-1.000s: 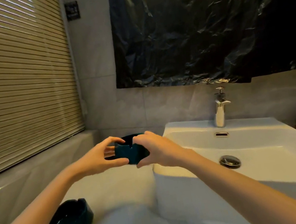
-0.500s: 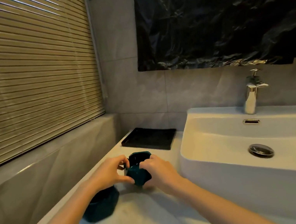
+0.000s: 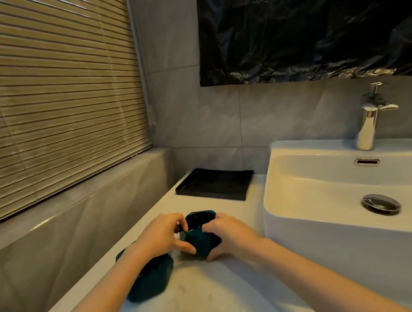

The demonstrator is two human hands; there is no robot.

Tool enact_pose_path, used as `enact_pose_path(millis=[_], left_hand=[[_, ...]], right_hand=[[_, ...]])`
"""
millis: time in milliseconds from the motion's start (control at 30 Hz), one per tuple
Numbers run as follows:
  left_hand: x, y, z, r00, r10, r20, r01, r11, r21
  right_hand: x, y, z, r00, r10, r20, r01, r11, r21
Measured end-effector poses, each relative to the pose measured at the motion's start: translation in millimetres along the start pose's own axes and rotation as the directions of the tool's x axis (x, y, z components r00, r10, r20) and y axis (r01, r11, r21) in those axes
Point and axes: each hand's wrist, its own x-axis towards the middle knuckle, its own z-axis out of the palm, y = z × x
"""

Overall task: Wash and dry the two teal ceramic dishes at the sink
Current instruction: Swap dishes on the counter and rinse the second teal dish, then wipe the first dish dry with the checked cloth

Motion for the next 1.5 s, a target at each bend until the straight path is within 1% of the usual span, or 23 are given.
enact_pose_path(millis=[100, 267, 300, 367, 433, 500, 533, 600, 667, 733, 800, 833, 900, 933, 967, 1033, 1133, 1233, 1333, 1467, 1500], left_hand=[[1, 2, 1, 1.000, -0.020, -0.002, 0.020, 0.999, 0.035], [-4, 2, 3, 0.999, -0.036, 0.025, 0.034, 0.997, 0.064], [-7, 0, 2, 0.999, -0.037, 0.035, 0.035, 0.998, 0.051], [-15, -5, -3, 0.998, -0.055, 0.015, 0.056, 0.998, -0.025], [-28, -10, -11, 0.995, -0.081, -0.055, 0.076, 0.994, -0.082], [-42, -18, -20, 0.980, -0.127, -0.151, 0.115, 0.990, -0.084], [-50, -23, -23, 0.967, -0.164, -0.195, 0.148, 0.985, -0.091], [-65, -34, -24, 0.936, -0.257, -0.238, 0.234, 0.964, -0.123], [-78, -46, -23, 0.913, -0.362, -0.190, 0.336, 0.929, -0.155], [-87, -54, -20, 0.890, -0.445, -0.100, 0.416, 0.883, -0.218], [-94, -57, -17, 0.873, -0.486, -0.040, 0.450, 0.835, -0.317], [-96, -58, -16, 0.868, -0.496, -0.014, 0.457, 0.811, -0.366], [-100, -59, -14, 0.856, -0.518, 0.015, 0.475, 0.773, -0.419], [-101, -59, -13, 0.849, -0.529, 0.012, 0.481, 0.763, -0.432], [-101, -60, -13, 0.842, -0.539, 0.000, 0.485, 0.757, -0.438], [-100, -58, -13, 0.838, -0.546, -0.018, 0.483, 0.756, -0.443], [-100, -51, -18, 0.852, -0.522, -0.020, 0.442, 0.740, -0.506], [-102, -37, -28, 0.856, -0.500, -0.130, 0.363, 0.761, -0.538], [-98, -13, -43, 0.854, -0.465, -0.235, 0.250, 0.762, -0.598], [-80, 27, -62, 0.865, -0.379, -0.329, 0.088, 0.760, -0.644], [-73, 39, -65, 0.865, -0.360, -0.349, 0.050, 0.755, -0.654]], right_hand=[[0, 2, 0, 0.998, -0.037, 0.049, 0.037, 0.999, 0.001], [-5, -1, -3, 0.996, -0.043, 0.074, 0.044, 0.999, -0.013], [-7, -2, -4, 0.998, -0.042, 0.047, 0.043, 0.999, -0.024], [-10, -8, -6, 0.997, -0.035, -0.066, 0.033, 0.999, -0.028], [-13, -19, -10, 0.978, -0.038, -0.207, 0.037, 0.999, -0.011], [-14, -35, -15, 0.962, -0.048, -0.267, 0.050, 0.999, 0.000], [-13, -44, -16, 0.967, -0.036, -0.252, 0.045, 0.999, 0.028], [-7, -61, -13, 0.991, 0.054, -0.126, -0.036, 0.989, 0.141], [3, -74, -6, 0.984, 0.174, 0.033, -0.177, 0.955, 0.238], [15, -83, 3, 0.945, 0.266, 0.192, -0.314, 0.901, 0.299], [23, -92, 7, 0.888, 0.313, 0.338, -0.425, 0.840, 0.338], [24, -97, 7, 0.860, 0.325, 0.393, -0.470, 0.805, 0.363], [26, -106, 7, 0.833, 0.358, 0.422, -0.528, 0.741, 0.415], [27, -109, 7, 0.831, 0.377, 0.409, -0.542, 0.716, 0.441], [28, -111, 8, 0.837, 0.393, 0.381, -0.539, 0.712, 0.450], [28, -114, 9, 0.871, 0.388, 0.302, -0.487, 0.770, 0.413], [26, -115, 8, 0.897, 0.366, 0.247, -0.436, 0.823, 0.365], [21, -116, -8, 0.915, 0.351, 0.198, -0.400, 0.850, 0.342], [15, -111, -37, 0.943, 0.325, 0.071, -0.326, 0.861, 0.390], [5, -90, -87, 0.946, 0.321, -0.044, -0.301, 0.920, 0.251], [1, -82, -99, 0.941, 0.331, -0.068, -0.305, 0.919, 0.251]])
